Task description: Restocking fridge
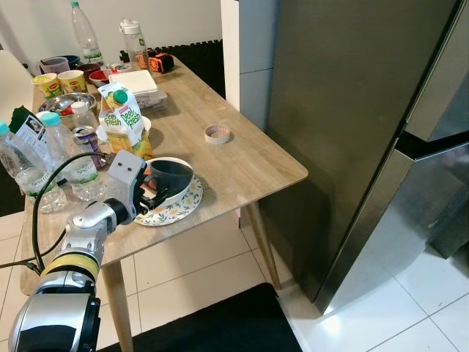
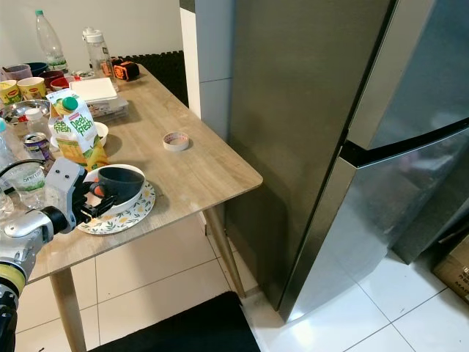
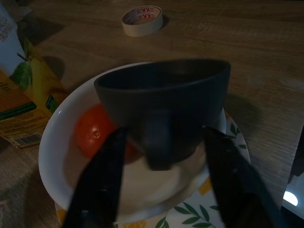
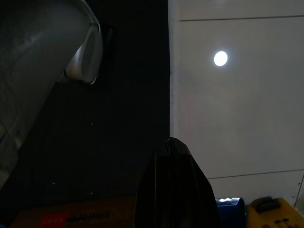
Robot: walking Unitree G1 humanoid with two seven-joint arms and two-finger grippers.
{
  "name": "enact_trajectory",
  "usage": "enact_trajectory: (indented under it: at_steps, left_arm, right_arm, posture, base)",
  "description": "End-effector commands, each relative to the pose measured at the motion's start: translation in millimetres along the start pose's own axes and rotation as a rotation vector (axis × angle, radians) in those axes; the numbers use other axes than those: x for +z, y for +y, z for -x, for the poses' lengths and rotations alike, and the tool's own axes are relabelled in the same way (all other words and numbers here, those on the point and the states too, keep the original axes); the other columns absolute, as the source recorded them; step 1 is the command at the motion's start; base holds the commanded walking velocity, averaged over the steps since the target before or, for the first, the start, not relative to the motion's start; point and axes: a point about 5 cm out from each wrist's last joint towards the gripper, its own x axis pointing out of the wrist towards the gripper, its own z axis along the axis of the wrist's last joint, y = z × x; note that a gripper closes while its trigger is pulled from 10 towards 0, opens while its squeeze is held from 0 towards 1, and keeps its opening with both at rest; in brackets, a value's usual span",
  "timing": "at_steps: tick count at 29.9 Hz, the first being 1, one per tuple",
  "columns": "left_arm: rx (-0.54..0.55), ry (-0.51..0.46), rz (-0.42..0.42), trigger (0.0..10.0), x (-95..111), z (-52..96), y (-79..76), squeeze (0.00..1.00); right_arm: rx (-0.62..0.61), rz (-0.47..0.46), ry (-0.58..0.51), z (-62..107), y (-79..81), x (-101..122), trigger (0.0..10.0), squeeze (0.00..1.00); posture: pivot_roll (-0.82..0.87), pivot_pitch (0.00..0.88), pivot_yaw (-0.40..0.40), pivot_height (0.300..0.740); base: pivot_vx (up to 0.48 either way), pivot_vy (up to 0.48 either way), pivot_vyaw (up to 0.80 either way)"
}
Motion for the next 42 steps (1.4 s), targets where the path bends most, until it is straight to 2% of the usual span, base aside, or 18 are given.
enact_trajectory:
  at_steps: [1, 20, 24, 26, 28, 30, 31, 32, 33, 34, 35, 36, 37, 38, 39, 40, 41, 42]
  left_arm:
    - [-0.007, 0.002, 0.010, 0.0, -2.4, -1.5, -3.1, 0.00]
    - [0.016, -0.004, 0.032, 0.0, -8.8, 0.0, -5.3, 0.00]
    - [0.053, -0.073, 0.032, 0.0, -1.3, -1.0, -4.1, 0.00]
    - [0.079, -0.166, 0.053, 0.0, 10.4, -1.7, -1.8, 0.00]
    - [0.079, -0.166, 0.053, 0.0, 10.4, -1.7, -1.8, 0.00]
    - [0.075, -0.301, 0.129, 0.0, 26.7, -2.6, -0.7, 0.00]
    - [0.024, -0.371, 0.176, 0.5, 34.7, -3.2, -4.0, 0.00]
    - [0.024, -0.371, 0.176, 0.5, 34.7, -3.2, -4.0, 0.00]
    - [-0.030, -0.427, 0.215, 1.8, 41.1, -3.1, -7.5, 0.00]
    - [-0.030, -0.427, 0.215, 1.8, 41.1, -3.1, -7.5, 0.00]
    - [-0.100, -0.487, 0.261, 3.3, 48.3, -2.1, -11.9, 0.00]
    - [-0.100, -0.487, 0.261, 3.3, 48.3, -2.1, -11.9, 0.00]
    - [-0.263, -0.569, 0.338, 6.4, 58.0, 1.5, -23.8, 0.00]
    - [-0.263, -0.569, 0.338, 6.4, 58.0, 1.5, -23.8, 0.00]
    - [-0.330, -0.589, 0.363, 7.8, 60.3, 3.2, -29.1, 0.00]
    - [-0.330, -0.589, 0.363, 7.8, 60.3, 3.2, -29.1, 0.00]
    - [-0.400, -0.598, 0.372, 9.4, 61.1, 5.2, -35.6, 0.00]
    - [-0.400, -0.598, 0.372, 9.4, 61.1, 5.2, -35.6, 0.00]
  right_arm:
    - [-0.001, 0.011, -0.006, -0.3, 0.2, 2.7, 10.0, 0.00]
    - [-0.004, 0.020, -0.017, -1.1, 0.0, 9.8, 10.0, 0.00]
    - [-0.005, 0.018, -0.022, -1.3, 0.1, 12.0, 10.0, 0.00]
    - [-0.004, 0.018, -0.025, -1.4, 0.1, 13.2, 10.0, 0.00]
    - [-0.004, 0.018, -0.025, -1.4, 0.1, 13.2, 10.0, 0.00]
    - [-0.004, 0.019, -0.028, -1.7, 0.6, 15.3, 10.0, 0.00]
    - [-0.003, 0.021, -0.030, -1.9, 0.9, 16.4, 10.0, 0.00]
    - [-0.003, 0.021, -0.030, -1.9, 0.9, 16.4, 10.0, 0.00]
    - [-0.003, 0.022, -0.032, -2.0, 1.1, 17.5, 10.0, 0.00]
    - [-0.003, 0.022, -0.032, -2.0, 1.1, 17.5, 10.0, 0.00]
    - [-0.003, 0.022, -0.034, -2.1, 1.3, 18.7, 10.0, 0.00]
    - [-0.003, 0.022, -0.034, -2.1, 1.3, 18.7, 10.0, 0.00]
    - [-0.005, 0.021, -0.039, -2.3, 1.4, 21.1, 10.0, 0.00]
    - [-0.005, 0.021, -0.039, -2.3, 1.4, 21.1, 10.0, 0.00]
    - [-0.005, 0.020, -0.041, -2.4, 1.6, 22.0, 10.0, 0.00]
    - [-0.005, 0.020, -0.041, -2.4, 1.6, 22.0, 10.0, 0.00]
    - [-0.005, 0.019, -0.043, -2.6, 2.2, 22.9, 10.0, 0.00]
    - [-0.005, 0.019, -0.043, -2.6, 2.2, 22.9, 10.0, 0.00]
  posture:
    - [-0.14, 0.022, 0.010, 0.740]
    - [-0.14, 0.000, 0.008, 0.740]
    - [-0.13, 0.000, 0.008, 0.740]
    - [-0.13, 0.000, 0.010, 0.740]
    - [-0.13, 0.000, 0.010, 0.740]
    - [-0.13, 0.000, 0.004, 0.740]
    - [-0.12, 0.000, 0.005, 0.740]
    - [-0.12, 0.000, 0.005, 0.740]
    - [-0.12, 0.000, 0.006, 0.740]
    - [-0.12, 0.000, 0.006, 0.740]
    - [-0.12, 0.000, 0.008, 0.740]
    - [-0.12, 0.000, 0.008, 0.740]
    - [-0.12, 0.000, 0.009, 0.740]
    - [-0.12, 0.000, 0.009, 0.740]
    - [-0.12, 0.000, 0.012, 0.740]
    - [-0.12, 0.000, 0.012, 0.740]
    - [-0.11, 0.000, 0.015, 0.740]
    - [-0.11, 0.000, 0.015, 0.740]
  base:
    - [0.000, 0.000, 0.00]
    - [0.000, 0.000, 0.00]
    - [0.000, 0.000, 0.00]
    - [0.000, 0.000, 0.00]
    - [0.000, 0.000, 0.00]
    - [0.000, 0.000, 0.00]
    - [0.000, 0.000, 0.00]
    - [0.000, 0.000, 0.00]
    - [0.000, 0.000, 0.00]
    - [0.000, 0.000, 0.00]
    - [0.000, 0.000, 0.00]
    - [0.000, 0.000, 0.00]
    - [0.000, 0.000, 0.00]
    - [0.000, 0.000, 0.00]
    - [0.000, 0.000, 0.00]
    - [0.000, 0.000, 0.00]
    - [0.000, 0.000, 0.00]
    - [0.000, 0.000, 0.00]
